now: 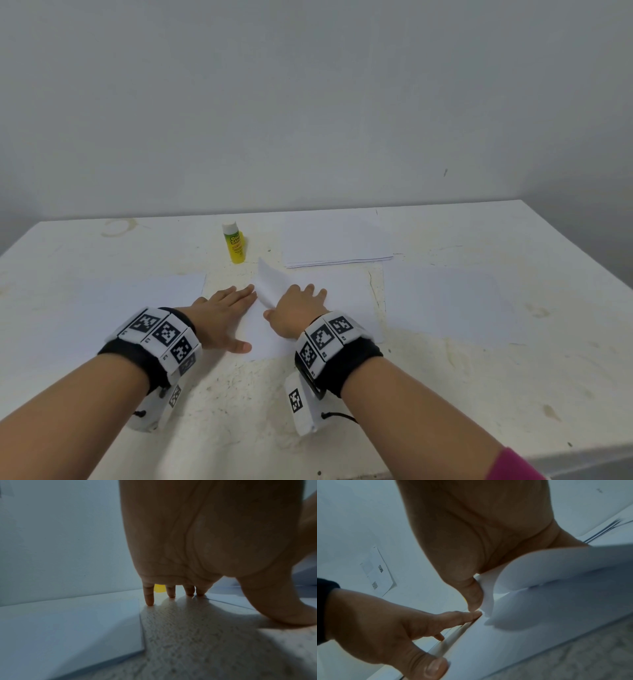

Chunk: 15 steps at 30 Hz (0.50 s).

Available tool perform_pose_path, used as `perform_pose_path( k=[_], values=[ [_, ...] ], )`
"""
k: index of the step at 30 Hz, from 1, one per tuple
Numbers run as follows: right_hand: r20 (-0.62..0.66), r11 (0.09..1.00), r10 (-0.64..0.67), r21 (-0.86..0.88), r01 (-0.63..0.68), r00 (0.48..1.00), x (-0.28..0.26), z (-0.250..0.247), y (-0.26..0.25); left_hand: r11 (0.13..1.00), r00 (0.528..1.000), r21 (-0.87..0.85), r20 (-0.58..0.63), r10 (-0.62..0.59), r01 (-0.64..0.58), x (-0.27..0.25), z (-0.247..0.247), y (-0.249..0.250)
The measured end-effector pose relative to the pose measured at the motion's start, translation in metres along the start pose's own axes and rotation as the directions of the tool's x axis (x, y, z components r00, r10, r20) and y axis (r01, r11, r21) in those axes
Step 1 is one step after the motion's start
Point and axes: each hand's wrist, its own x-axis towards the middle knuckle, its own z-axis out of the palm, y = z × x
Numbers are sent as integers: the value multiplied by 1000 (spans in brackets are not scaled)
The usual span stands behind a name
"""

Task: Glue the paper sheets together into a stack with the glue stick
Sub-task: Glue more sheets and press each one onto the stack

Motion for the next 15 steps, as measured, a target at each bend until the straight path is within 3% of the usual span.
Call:
perform_pose_path(
  k=[15],
  values=[
    [53,1000,-14,-25,15,998,-12,-2,-2,1000,1000,21,1,-1,1,-3,-1,2]
  ],
)
